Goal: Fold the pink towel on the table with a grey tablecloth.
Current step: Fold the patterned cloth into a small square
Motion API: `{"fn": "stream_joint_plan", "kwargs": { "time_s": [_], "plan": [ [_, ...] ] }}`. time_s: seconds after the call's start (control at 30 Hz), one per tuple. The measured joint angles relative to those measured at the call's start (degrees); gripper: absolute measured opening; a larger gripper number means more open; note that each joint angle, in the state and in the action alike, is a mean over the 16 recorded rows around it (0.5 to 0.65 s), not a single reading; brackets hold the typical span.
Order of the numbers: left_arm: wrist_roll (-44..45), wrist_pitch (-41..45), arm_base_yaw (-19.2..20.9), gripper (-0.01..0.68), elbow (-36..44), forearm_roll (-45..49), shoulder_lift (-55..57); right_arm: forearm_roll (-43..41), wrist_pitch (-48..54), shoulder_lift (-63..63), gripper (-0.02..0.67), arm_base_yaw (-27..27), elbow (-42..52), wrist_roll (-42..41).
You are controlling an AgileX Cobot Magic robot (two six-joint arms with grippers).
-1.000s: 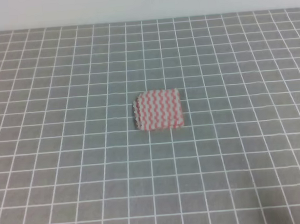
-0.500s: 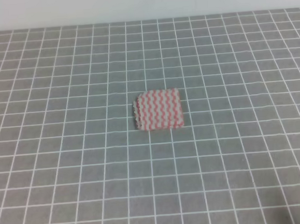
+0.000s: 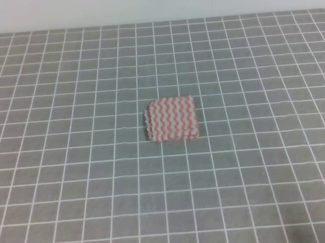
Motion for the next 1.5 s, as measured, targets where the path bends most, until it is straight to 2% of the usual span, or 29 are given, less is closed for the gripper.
{"fn": "stream_joint_plan", "kwargs": {
  "time_s": [0.27, 0.47, 0.7, 0.93, 1.23, 1.5],
  "plan": [
    [0.15, -0.33, -0.03, 0.0, -0.03, 1.01, 0.21, 0.0, -0.09, 0.11, -0.016, 0.0, 0.09, 0.0],
    [3.27, -4.31, 1.33, 0.0, 0.97, 1.14, 0.21, 0.01, -0.19, 0.17, -0.016, 0.0, 0.17, -0.01],
    [11.85, -13.07, 7.55, 0.0, 4.78, -2.63, 0.04, 0.04, 0.02, 0.0, -0.016, 0.0, -0.09, 0.0],
    [26.12, -18.4, 16.07, 0.0, 10.12, -9.11, -2.03, 0.04, 0.02, 0.06, -0.016, 0.0, -0.09, 0.0],
    [41.9, -13.17, 24.14, 0.0, 14.96, -15.79, -7.23, 0.0, -0.25, 0.17, -0.016, 0.0, 0.26, -0.01],
    [49.14, -7.76, 27.59, 0.0, 16.19, -19.66, -9.44, -0.02, -0.2, 0.17, -0.016, 0.0, 0.26, -0.01]
  ]
}}
